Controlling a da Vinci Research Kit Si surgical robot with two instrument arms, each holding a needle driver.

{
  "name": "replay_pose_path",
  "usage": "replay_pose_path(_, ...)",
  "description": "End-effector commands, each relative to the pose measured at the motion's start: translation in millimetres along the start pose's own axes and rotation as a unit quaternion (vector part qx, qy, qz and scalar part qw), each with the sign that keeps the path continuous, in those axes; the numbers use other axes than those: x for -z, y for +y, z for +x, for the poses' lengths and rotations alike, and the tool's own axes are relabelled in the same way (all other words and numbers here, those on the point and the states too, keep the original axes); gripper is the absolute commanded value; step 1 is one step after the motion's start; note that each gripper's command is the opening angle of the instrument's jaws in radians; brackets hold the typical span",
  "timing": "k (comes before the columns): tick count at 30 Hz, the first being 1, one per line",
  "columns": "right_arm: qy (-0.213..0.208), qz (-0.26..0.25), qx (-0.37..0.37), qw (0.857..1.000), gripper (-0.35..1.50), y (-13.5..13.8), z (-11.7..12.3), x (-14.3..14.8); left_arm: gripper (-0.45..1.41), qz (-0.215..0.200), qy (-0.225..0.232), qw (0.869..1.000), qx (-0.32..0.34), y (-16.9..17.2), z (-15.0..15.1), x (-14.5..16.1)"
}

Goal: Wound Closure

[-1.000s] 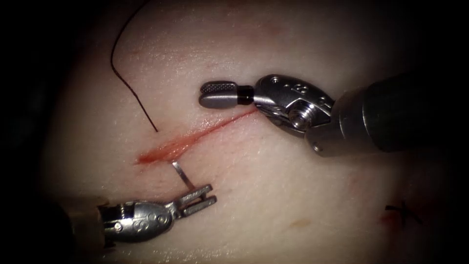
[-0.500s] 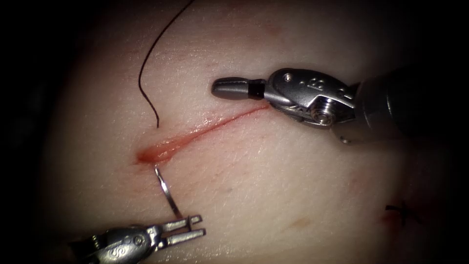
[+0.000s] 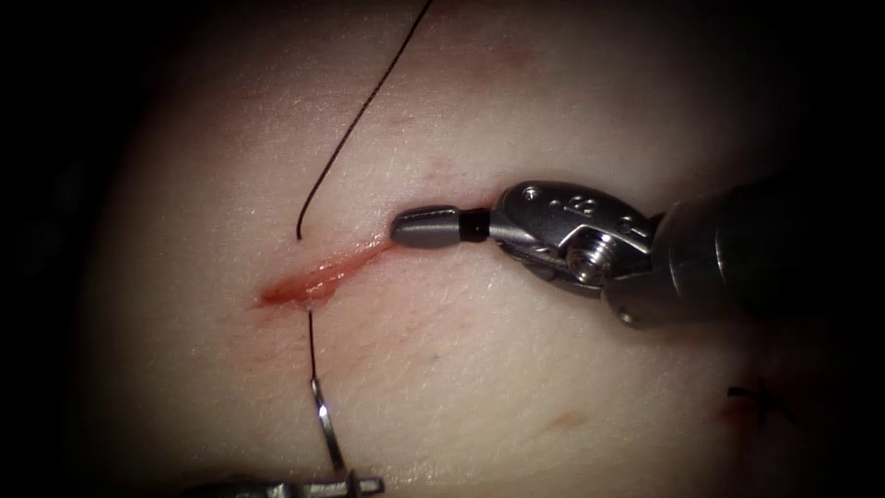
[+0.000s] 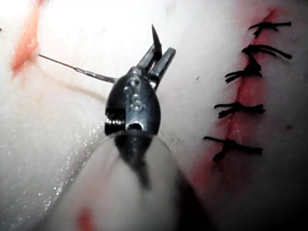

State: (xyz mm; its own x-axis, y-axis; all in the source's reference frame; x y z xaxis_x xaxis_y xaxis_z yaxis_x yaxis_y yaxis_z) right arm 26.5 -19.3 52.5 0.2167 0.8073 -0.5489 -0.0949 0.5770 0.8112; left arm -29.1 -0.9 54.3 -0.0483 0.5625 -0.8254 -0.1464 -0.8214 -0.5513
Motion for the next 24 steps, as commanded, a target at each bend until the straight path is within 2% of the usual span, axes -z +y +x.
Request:
replay_pose_path(1, 0.0, 0.003, -0.022, 1.0, -0.35, -0.5, -0.7, -0.9, -0.45, 0.011, -0.002, 1.0, -0.019, 0.4, -0.9, -0.6)
replay_pose_path(2, -0.001, 0.006, -0.05, 0.999, -0.1, -0.7, -0.8, -1.0, -0.45, 0.019, -0.007, 0.999, -0.042, 0.3, -0.7, -0.5)
replay_pose_path(3, -0.001, 0.007, -0.064, 0.998, 0.27, -0.8, -0.9, -1.1, -0.45, 0.025, -0.011, 0.998, -0.061, 0.3, -0.6, -0.4)
replay_pose_path(5, -0.002, 0.009, -0.106, 0.994, 0.84, -1.1, -1.3, -1.3, -0.45, 0.041, -0.021, 0.994, -0.1, 0.0, -0.3, -0.3)
replay_pose_path(9, -0.012, 0.017, -0.153, 0.988, 1.15, -1.5, -2.0, -1.7, -0.45, 0.077, -0.051, 0.98, -0.177, -1.1, 0.4, 0.2)
replay_pose_path(10, -0.017, 0.028, -0.171, 0.985, 1.25, -1.6, -2.2, -1.8, -0.45, 0.087, -0.071, 0.97, -0.216, -1.7, 0.8, 0.4)
replay_pose_path(11, -0.019, 0.034, -0.182, 0.983, 1.3, -1.6, -2.2, -1.9, -0.45, 0.098, -0.092, 0.958, -0.252, -2.3, 1.0, 0.5)
replay_pose_path(12, -0.021, 0.043, -0.192, 0.98, 1.33, -1.6, -2.1, -2.0, -0.45, 0.127, -0.145, 0.931, -0.309, -3.3, 1.4, 0.6)
replay_pose_path(13, -0.021, 0.043, -0.192, 0.98, 1.33, -1.6, -2.1, -2.0, -0.45, 0.127, -0.145, 0.931, -0.309, -3.3, 1.4, 0.6)
replay_pose_path(14, -0.021, 0.047, -0.194, 0.98, 1.33, -1.6, -1.9, -2.0, -0.45, 0.146, -0.177, 0.915, -0.333, -4.0, 1.5, 0.6)
replay_pose_path(15, -0.023, 0.049, -0.198, 0.979, 1.33, -1.6, -1.8, -1.9, -0.45, 0.153, -0.189, 0.908, -0.341, -4.4, 1.6, 0.6)
replay_pose_path(19, -0.018, 0.053, -0.215, 0.975, 1.33, -1.6, -0.7, -1.8, -0.45, 0.154, -0.2, 0.898, -0.36, -5.8, 1.6, 0.8)
replay_pose_path(24, -0.013, 0.06, -0.218, 0.974, 1.33, -1.7, 0.0, -1.5, -0.45, 0.153, -0.206, 0.892, -0.372, -6.3, 1.9, 0.8)
